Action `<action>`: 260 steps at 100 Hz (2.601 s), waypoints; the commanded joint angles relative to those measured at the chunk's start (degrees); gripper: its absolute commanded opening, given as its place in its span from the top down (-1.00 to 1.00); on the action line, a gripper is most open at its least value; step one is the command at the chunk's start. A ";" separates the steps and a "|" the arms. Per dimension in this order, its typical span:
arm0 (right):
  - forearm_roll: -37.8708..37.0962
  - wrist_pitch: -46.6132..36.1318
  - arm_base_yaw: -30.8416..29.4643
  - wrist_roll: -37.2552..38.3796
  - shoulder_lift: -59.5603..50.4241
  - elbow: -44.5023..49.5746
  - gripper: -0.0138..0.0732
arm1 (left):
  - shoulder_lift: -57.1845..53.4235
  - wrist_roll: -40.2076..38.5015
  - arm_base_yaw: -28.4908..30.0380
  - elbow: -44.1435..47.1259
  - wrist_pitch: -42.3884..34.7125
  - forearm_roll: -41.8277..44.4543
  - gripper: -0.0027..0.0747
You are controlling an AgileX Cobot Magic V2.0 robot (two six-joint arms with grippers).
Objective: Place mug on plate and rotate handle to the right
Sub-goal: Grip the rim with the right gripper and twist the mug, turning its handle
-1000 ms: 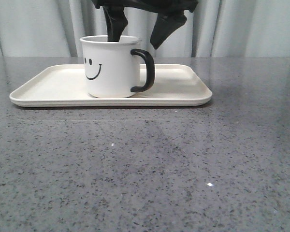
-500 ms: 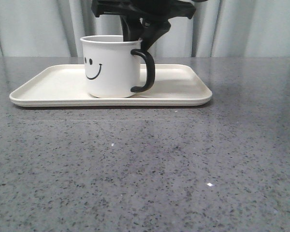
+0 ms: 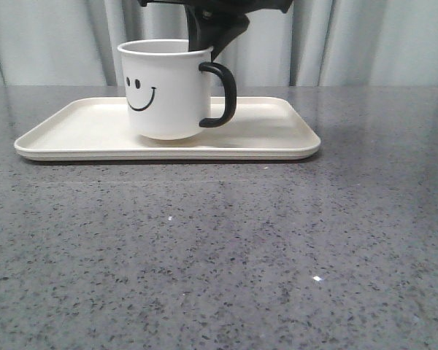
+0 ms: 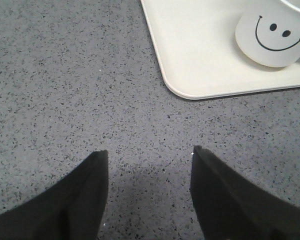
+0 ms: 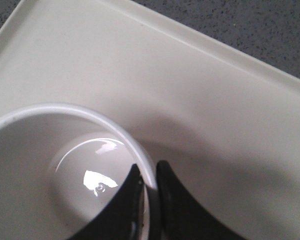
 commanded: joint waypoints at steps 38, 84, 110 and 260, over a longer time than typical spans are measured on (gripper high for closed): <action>2.25 7.50 -0.06 -22.35 -3.04 -10.48 0.82 | -0.14 -0.07 0.12 -1.47 -3.87 -0.41 -0.01; 15.83 21.08 -2.99 -41.90 4.65 -23.42 0.82 | -0.14 -0.07 0.12 -1.47 -3.87 -0.41 -0.01; 21.51 23.44 -5.00 -47.13 7.51 -27.38 0.82 | -0.14 -0.07 0.12 -1.47 -3.87 -0.41 -0.01; 21.76 20.27 -7.18 -48.79 10.94 -22.84 0.82 | -0.14 -0.07 0.12 -1.47 -3.87 -0.51 -0.01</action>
